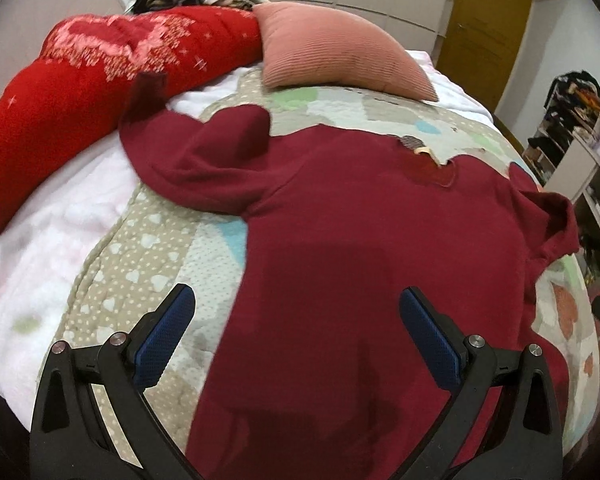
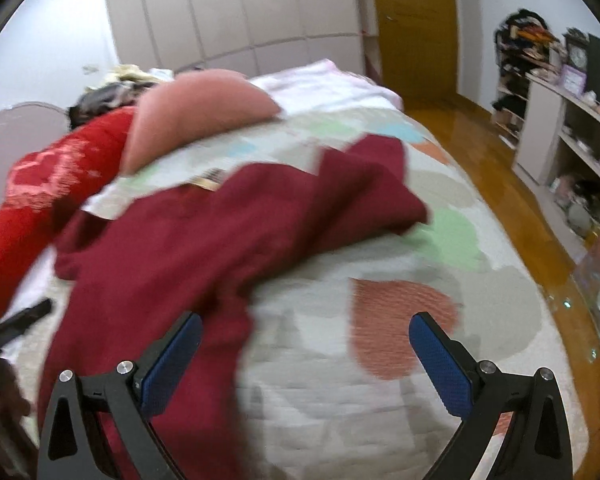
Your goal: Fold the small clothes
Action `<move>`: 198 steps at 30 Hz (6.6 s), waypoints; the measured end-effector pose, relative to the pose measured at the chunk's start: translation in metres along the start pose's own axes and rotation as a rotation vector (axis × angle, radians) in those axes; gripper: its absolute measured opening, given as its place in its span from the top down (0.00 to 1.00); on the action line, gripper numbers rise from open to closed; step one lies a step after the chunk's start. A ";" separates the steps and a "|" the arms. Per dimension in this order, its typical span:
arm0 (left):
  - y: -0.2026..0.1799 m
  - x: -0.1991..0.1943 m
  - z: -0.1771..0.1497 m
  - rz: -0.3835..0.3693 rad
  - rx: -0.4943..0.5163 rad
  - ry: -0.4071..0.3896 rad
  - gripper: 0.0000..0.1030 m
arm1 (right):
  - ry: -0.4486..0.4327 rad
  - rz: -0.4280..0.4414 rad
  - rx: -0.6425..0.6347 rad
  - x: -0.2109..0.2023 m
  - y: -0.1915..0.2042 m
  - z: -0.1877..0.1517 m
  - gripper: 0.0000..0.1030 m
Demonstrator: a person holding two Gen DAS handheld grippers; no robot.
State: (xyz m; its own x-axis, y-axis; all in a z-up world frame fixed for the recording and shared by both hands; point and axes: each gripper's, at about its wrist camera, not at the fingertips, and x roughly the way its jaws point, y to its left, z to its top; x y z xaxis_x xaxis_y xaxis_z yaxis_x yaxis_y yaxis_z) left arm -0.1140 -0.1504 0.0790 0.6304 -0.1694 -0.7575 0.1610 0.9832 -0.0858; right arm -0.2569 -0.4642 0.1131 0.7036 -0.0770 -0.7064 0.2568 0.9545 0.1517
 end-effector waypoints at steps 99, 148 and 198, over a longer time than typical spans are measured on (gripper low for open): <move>-0.019 0.022 0.000 0.011 0.051 0.024 0.01 | 0.072 0.009 -0.093 0.054 0.095 0.009 0.00; 0.155 0.075 0.083 0.111 -0.235 0.000 0.02 | 0.115 0.126 -0.248 0.127 0.193 0.040 0.00; -0.080 0.061 0.050 -0.522 0.140 0.091 0.85 | 0.070 -0.012 0.064 0.090 0.046 0.076 0.00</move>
State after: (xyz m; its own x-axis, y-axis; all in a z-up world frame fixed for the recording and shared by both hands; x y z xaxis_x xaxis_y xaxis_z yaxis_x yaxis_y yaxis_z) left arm -0.0500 -0.2431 0.0718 0.3722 -0.6196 -0.6911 0.5386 0.7506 -0.3828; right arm -0.1317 -0.4490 0.1089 0.6531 -0.0657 -0.7544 0.3078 0.9332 0.1852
